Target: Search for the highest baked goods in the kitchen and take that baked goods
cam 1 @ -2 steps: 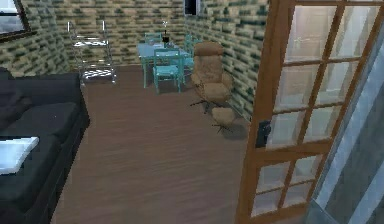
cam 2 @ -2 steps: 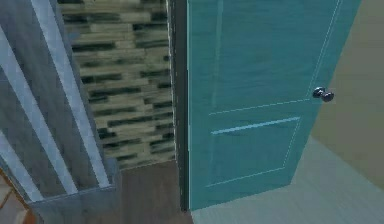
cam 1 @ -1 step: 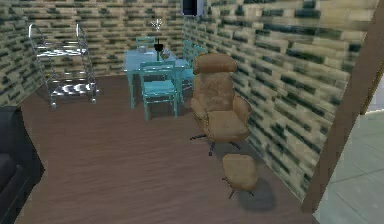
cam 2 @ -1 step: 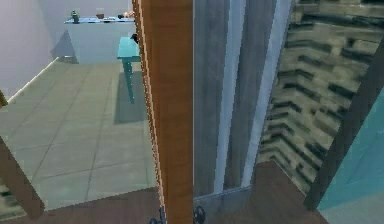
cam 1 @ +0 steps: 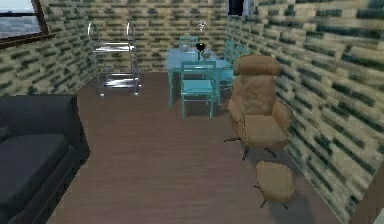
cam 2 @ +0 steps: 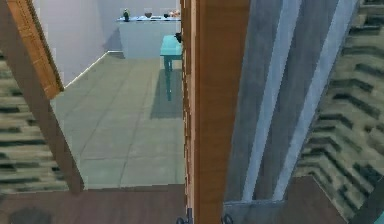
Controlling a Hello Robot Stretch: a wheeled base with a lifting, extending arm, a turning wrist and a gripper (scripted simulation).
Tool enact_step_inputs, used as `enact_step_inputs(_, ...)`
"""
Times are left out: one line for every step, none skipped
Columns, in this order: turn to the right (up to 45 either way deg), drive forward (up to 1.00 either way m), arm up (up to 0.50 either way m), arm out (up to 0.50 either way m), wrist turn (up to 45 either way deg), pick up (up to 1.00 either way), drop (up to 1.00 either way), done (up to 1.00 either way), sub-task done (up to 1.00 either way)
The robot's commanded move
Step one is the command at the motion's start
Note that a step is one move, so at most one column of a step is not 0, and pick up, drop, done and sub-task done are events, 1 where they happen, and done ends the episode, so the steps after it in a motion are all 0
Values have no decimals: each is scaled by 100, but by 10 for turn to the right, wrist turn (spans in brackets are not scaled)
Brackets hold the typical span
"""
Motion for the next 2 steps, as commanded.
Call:
enact_step_inputs(-30,0,0,0,0,0,0,0,0)
enact_step_inputs(0,15,0,0,0,0,0,0,0)
